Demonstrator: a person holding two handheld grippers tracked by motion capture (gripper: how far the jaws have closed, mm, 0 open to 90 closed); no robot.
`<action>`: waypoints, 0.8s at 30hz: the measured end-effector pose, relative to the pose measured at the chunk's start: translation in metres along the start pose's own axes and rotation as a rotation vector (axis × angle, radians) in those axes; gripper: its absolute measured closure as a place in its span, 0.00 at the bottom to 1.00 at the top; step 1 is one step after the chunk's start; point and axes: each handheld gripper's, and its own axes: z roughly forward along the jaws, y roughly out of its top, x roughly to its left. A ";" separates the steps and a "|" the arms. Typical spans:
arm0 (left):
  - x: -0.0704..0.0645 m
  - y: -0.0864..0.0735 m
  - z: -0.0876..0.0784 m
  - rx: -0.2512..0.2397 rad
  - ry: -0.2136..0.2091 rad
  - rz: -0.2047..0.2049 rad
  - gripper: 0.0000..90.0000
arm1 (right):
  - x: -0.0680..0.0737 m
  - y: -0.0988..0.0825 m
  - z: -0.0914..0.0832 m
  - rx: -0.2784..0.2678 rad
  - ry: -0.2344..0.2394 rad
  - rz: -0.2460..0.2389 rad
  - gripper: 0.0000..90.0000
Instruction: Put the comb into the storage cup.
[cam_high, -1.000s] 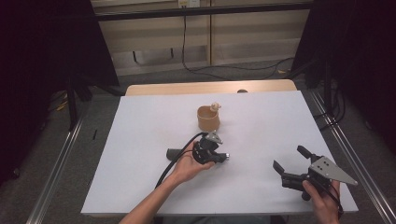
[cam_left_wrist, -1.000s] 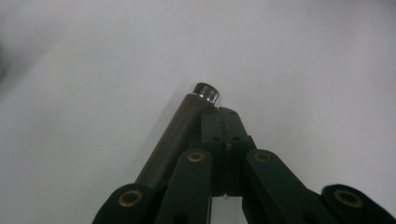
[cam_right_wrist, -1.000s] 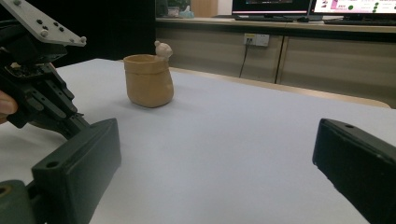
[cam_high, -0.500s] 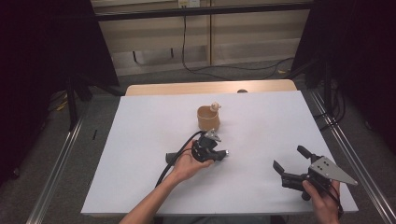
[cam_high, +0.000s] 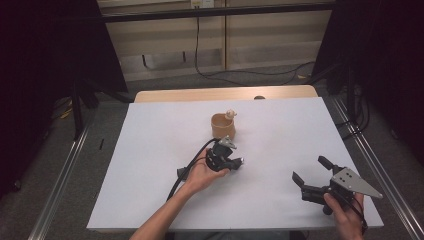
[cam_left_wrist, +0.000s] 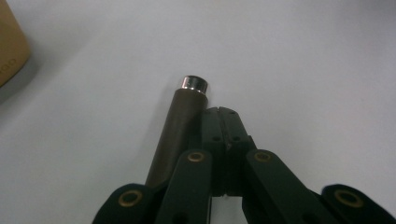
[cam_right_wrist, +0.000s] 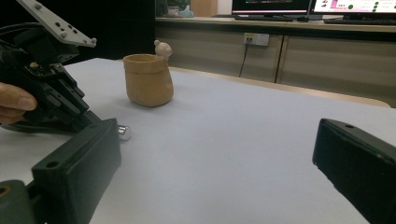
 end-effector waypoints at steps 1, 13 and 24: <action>0.000 0.001 0.000 0.000 0.000 -0.001 1.00 | 0.000 0.000 0.000 0.001 -0.002 0.000 0.01; -0.002 0.004 0.003 0.024 0.001 0.003 1.00 | 0.000 0.000 -0.001 -0.001 0.001 0.000 0.01; 0.002 0.005 0.004 0.013 0.013 -0.021 1.00 | 0.000 0.000 -0.001 0.000 0.001 0.000 0.01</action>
